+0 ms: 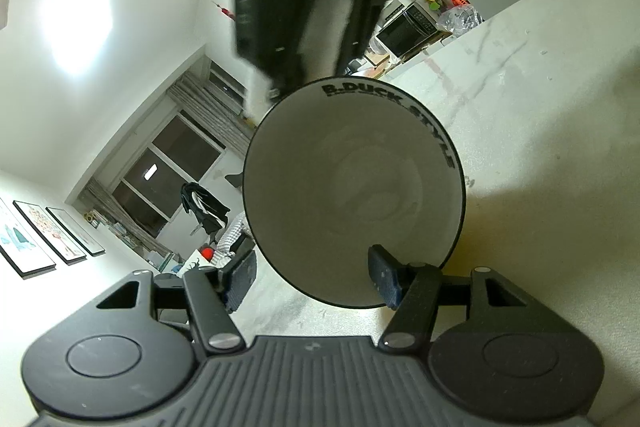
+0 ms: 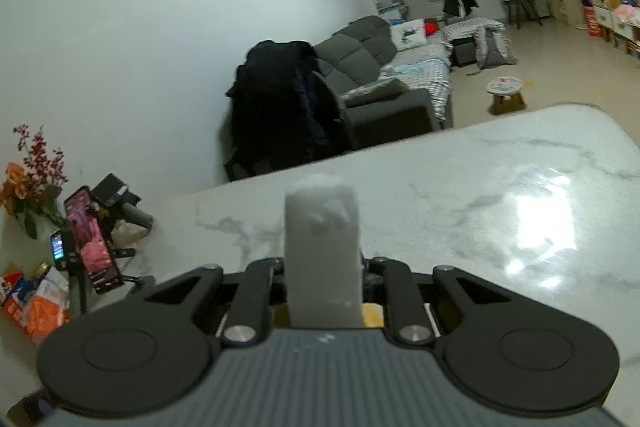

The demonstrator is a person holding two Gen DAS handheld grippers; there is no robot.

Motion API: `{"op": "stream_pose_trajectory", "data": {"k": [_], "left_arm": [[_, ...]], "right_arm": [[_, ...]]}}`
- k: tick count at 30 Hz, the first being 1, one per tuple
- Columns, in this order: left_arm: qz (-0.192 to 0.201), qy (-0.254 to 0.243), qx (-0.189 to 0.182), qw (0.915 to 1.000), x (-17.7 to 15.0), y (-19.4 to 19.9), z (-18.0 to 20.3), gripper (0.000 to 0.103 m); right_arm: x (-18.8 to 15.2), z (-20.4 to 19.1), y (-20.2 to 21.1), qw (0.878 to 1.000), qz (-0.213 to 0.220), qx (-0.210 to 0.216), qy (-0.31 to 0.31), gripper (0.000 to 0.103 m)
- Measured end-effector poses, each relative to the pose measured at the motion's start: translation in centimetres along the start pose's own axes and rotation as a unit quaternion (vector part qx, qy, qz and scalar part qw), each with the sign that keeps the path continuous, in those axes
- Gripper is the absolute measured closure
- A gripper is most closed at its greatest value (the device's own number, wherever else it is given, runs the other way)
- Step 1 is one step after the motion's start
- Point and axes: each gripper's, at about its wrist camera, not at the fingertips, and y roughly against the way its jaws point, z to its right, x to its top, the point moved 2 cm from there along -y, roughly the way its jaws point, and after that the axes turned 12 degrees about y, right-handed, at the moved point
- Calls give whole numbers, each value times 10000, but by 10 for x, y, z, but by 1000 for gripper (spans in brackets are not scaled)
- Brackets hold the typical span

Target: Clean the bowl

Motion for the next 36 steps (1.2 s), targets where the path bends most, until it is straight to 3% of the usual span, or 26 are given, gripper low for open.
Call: {"op": "stream_pose_trajectory", "data": {"k": [6,12,20,23,27,31,36], "left_arm": [[-159,93,-166,9997,0,0,-1,50],[-162,93,-168,9997,-4,5,11,50],[-222,181,-222,9993,3,-2,-10,49],[-340,347,-326,9983,4,-2,-15,50],[-578,797,-545,9936,6,-7,-24,59],[-781,1163,-639,9881,9,-13,-31,65],[-947,1544,-700,9810,10,-17,-42,65]], "right_arm": [[-9,9,-5,9996,-193,-35,-211,84],[-4,-10,-12,9999,-116,70,13,84],[-7,-32,-14,9993,-26,46,368,84],[-4,-37,-11,9990,152,82,401,84],[3,-44,-9,9979,385,381,364,84],[2,-34,-18,9944,606,837,-214,84],[-9,-9,-28,9842,833,1018,-1183,84]]}}
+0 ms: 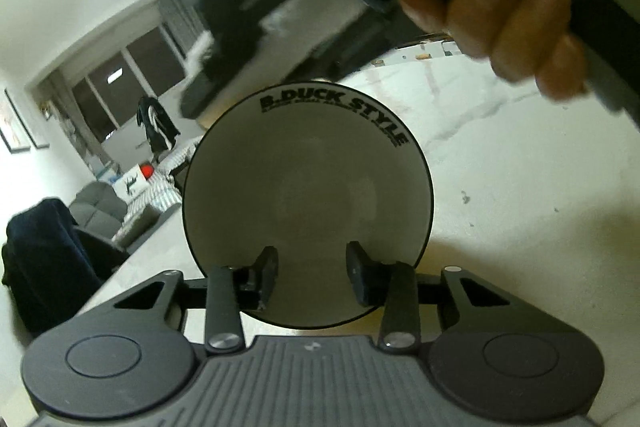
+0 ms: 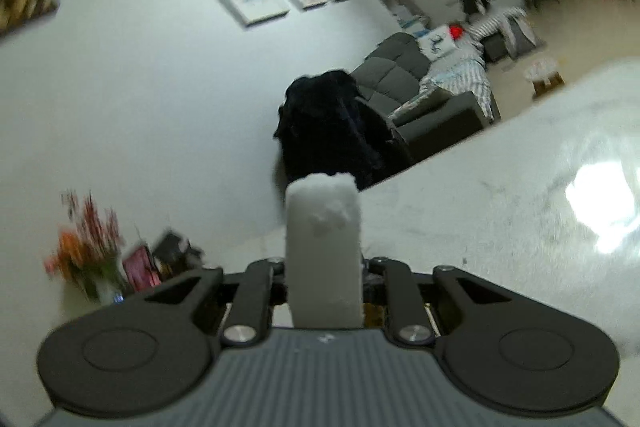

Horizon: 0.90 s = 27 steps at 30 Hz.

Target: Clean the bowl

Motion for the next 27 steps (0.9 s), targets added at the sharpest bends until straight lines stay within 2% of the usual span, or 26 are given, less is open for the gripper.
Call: {"op": "stream_pose_trajectory", "data": {"k": [7,10,15,18,27], "left_arm": [[9,-81,120,9999,3,1,-1,65],[11,-116,170,9998,5,0,-1,65],[0,-108,214,9997,4,-3,-3,65],[-3,-100,220,9997,5,-4,-6,65],[-6,-108,250,9996,8,-10,-11,65]], "right_arm": [[-11,21,6,9984,306,-238,-417,84],[-12,24,6,9975,317,-312,-548,84],[-6,8,2,9992,289,-28,-289,84],[-8,13,0,9989,301,-3,-349,84],[-19,41,3,9963,267,-307,-760,84]]}}
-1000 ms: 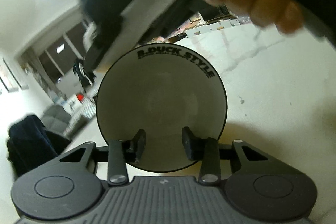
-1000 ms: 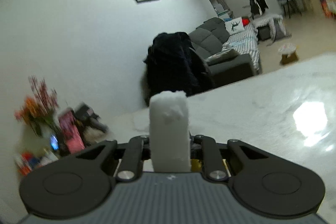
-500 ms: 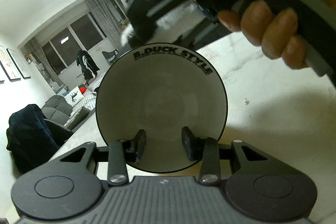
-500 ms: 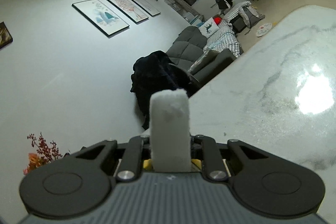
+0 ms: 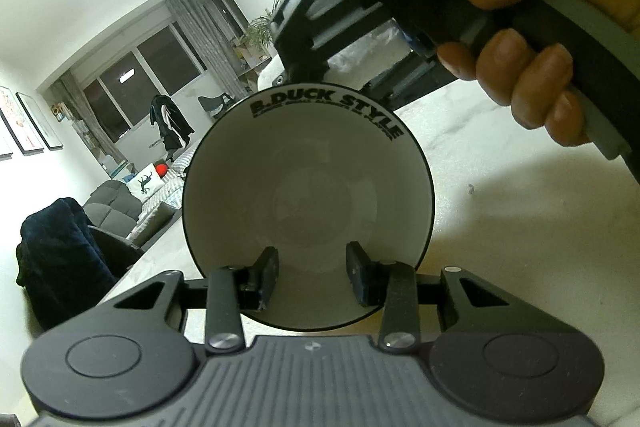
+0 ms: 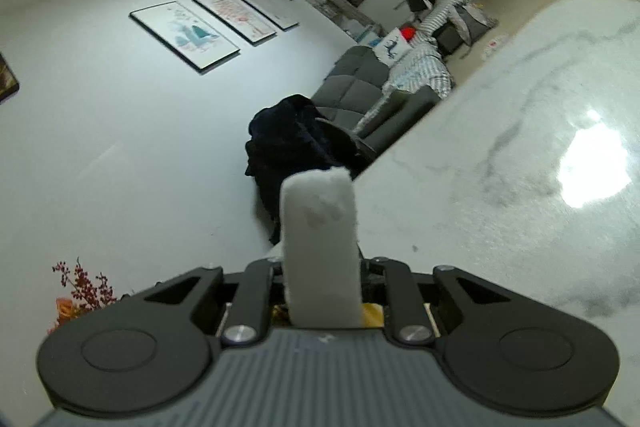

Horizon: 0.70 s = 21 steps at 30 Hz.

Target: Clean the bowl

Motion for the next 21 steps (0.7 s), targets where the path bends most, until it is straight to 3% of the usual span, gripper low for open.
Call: {"op": "stream_pose_trajectory", "data": {"k": [9,15,21], "left_arm": [[-12,-18,90,10000,0,-5,-1,65],[-15,16,50,10000,-1,-8,-6,65],[-18,-19,119,9999,-11,-3,-18,65]], "right_arm": [[2,-17,-10,9994,-6,238,267,84],[-4,11,-16,9998,-184,-96,-55,84],[-8,7,-19,9996,-293,-25,-7,84]]}}
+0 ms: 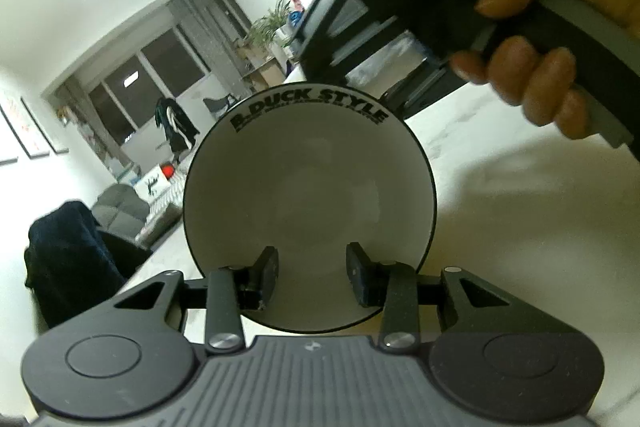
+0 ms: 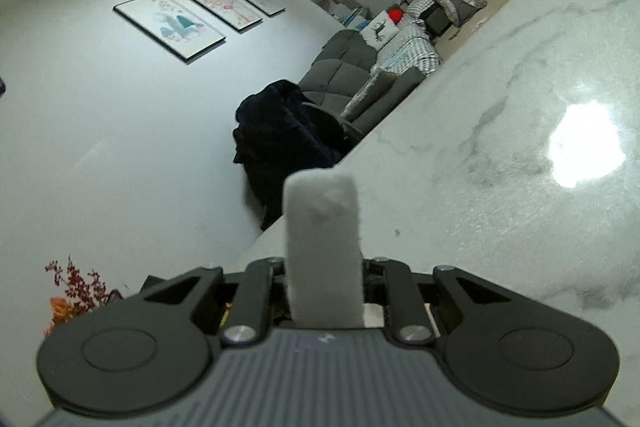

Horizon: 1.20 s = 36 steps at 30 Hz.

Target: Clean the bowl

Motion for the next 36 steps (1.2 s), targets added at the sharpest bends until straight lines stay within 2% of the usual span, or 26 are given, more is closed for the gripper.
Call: {"op": "stream_pose_trajectory", "data": {"k": [14,19,24,30,32,36], "left_arm": [[-131,163,320,9993,-9,8,-23,65],[-115,11,470,9988,-12,18,-9,65],[-112,-57,546,9984,-16,18,-8,65],[-110,-164,670,9976,-16,14,-9,65],[-110,-182,695,9974,-15,2,-18,65],[-115,-174,703,9973,-15,2,-18,65]], "right_arm": [[2,-55,-12,9961,-12,737,481,84],[-1,-51,-25,9940,109,893,615,84],[1,-37,-31,9934,24,1084,378,83],[1,-62,-24,9825,162,1616,915,83],[-1,-65,-24,9815,193,1574,1074,83],[-2,-70,-24,9797,276,950,1746,83]]}}
